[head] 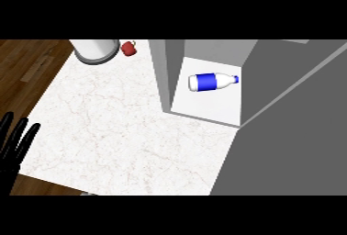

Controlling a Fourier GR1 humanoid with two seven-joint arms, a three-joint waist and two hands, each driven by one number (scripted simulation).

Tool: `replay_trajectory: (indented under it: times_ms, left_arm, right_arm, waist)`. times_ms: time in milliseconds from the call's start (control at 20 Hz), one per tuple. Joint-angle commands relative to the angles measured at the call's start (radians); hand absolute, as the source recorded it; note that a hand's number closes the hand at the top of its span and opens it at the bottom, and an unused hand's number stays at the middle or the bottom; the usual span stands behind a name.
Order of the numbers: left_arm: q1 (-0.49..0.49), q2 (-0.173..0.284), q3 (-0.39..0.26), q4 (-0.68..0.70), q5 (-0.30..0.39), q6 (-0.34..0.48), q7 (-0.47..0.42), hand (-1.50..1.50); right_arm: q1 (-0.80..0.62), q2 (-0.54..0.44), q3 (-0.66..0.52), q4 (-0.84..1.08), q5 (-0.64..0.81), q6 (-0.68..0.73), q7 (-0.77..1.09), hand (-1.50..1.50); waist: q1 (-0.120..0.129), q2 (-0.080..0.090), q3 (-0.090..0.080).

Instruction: Pick up the bottled water, place it into the cabinet and close the cabinet

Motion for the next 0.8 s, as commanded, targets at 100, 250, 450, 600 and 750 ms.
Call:
replay_trajectory:
  times_ms: [100,250,450,600,750]
  left_arm:
    - [-0.010,0.019,0.003,0.006,0.003,-0.028,0.012,-1.50]
    - [-0.008,0.031,0.016,0.016,0.008,-0.039,0.014,-1.50]
    - [-0.016,0.030,0.018,0.018,0.019,-0.043,0.018,-1.50]
    - [-0.013,0.044,0.027,0.028,0.020,-0.044,0.026,-1.50]
    - [-0.022,0.046,0.037,0.030,0.028,-0.055,0.022,-1.50]
  right_arm:
    - [-0.153,-0.023,0.104,-0.038,0.044,0.078,0.096,1.50]
    - [-0.182,-0.006,0.107,-0.027,0.024,0.066,0.111,1.50]
    - [-0.208,-0.012,0.103,-0.019,0.015,0.070,0.133,1.50]
    - [-0.240,-0.032,0.086,-0.016,0.014,0.086,0.148,1.50]
    - [-0.259,-0.022,0.068,-0.010,0.002,0.077,0.143,1.50]
  waist:
    - [0.039,0.001,-0.006]
    - [0.034,-0.001,-0.007]
    - [0.021,-0.001,-0.008]
    - [0.028,0.002,-0.008]
    - [0.028,0.004,-0.010]
